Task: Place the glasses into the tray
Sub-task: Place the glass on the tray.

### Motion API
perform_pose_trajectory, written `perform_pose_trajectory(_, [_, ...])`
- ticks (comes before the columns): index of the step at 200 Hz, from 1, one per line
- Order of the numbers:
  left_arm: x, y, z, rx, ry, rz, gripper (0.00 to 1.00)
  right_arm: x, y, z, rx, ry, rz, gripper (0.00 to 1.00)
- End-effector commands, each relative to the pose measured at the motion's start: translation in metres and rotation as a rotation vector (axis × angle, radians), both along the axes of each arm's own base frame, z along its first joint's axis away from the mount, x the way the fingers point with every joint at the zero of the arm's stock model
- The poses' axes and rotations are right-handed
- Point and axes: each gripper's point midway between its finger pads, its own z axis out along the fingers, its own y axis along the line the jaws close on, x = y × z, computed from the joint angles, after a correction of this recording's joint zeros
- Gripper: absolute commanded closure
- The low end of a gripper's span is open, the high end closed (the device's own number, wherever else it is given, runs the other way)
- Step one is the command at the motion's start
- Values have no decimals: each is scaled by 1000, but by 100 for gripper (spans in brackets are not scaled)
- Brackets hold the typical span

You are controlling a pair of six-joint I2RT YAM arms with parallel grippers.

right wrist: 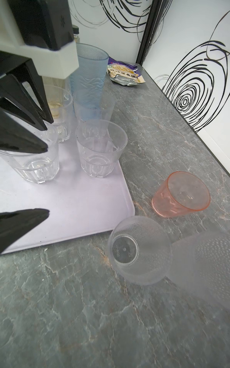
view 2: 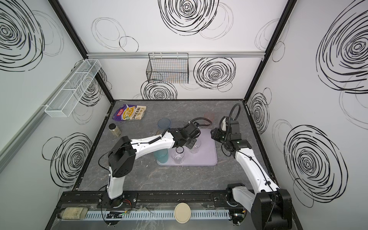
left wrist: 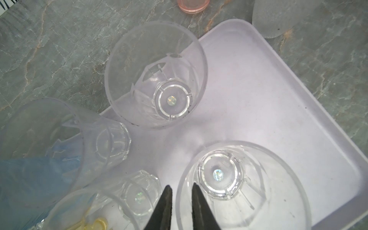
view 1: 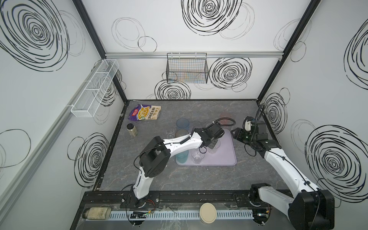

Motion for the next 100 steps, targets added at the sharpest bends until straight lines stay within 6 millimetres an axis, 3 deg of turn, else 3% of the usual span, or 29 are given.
perform_pose_trajectory(1, [12,2,16,-2,-45,13,76,-3,4,2,-6,-25,0,50])
perform_pose_trajectory(49, [16,4,45,-40,-93,18,67,-15,32,-9,4,3,76,50])
perform_pose_trajectory(79, [13,6,79,-107,-138,15,63,-29,58,-13,-4,40,142,50])
perform_pose_trajectory(100, [9,20,108,-162,-200,31,57,-43,76,-16,-7,54,180,50])
